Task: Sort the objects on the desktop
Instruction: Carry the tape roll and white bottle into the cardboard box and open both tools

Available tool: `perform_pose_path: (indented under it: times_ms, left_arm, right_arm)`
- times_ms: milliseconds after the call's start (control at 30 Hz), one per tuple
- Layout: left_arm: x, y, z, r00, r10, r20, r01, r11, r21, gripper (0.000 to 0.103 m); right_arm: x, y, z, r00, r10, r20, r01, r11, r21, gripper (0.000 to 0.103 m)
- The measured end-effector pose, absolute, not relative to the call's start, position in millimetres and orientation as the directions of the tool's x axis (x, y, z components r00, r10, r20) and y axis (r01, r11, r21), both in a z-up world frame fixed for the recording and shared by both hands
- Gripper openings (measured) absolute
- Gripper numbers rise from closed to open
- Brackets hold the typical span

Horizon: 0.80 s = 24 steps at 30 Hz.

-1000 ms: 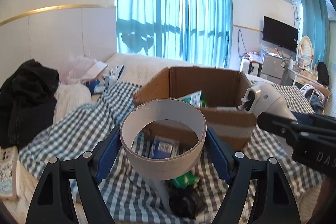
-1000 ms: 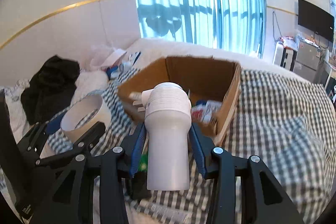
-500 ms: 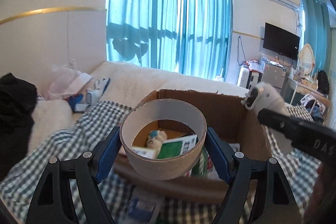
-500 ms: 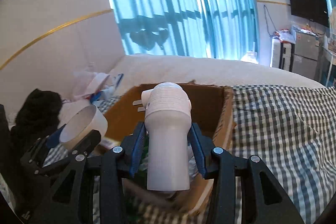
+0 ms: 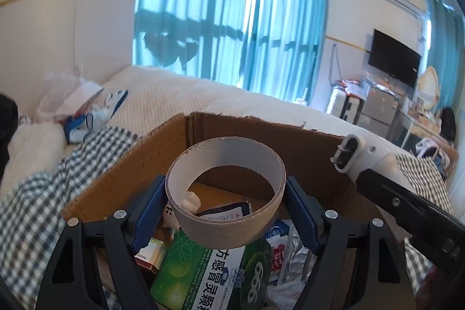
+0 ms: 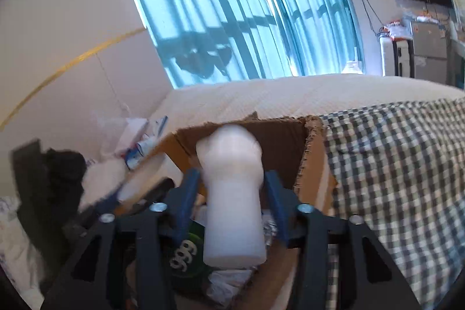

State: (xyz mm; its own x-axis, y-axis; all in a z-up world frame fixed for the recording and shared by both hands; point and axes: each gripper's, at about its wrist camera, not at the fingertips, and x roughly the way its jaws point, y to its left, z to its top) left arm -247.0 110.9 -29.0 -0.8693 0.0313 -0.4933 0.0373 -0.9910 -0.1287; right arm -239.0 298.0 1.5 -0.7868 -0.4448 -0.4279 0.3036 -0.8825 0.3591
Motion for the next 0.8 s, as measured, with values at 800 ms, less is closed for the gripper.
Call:
perform_pose_path:
  times_ms: [800]
  left_arm:
    - [-96.1, 72.9, 40.9, -0.829, -0.033, -0.558, 0.000, -0.998, 0.059, 0.100]
  right_arm:
    - [-67.0, 293.8, 79.7, -0.806, -0.413, -0.424, 0.298, -0.902, 0.313, 0.072]
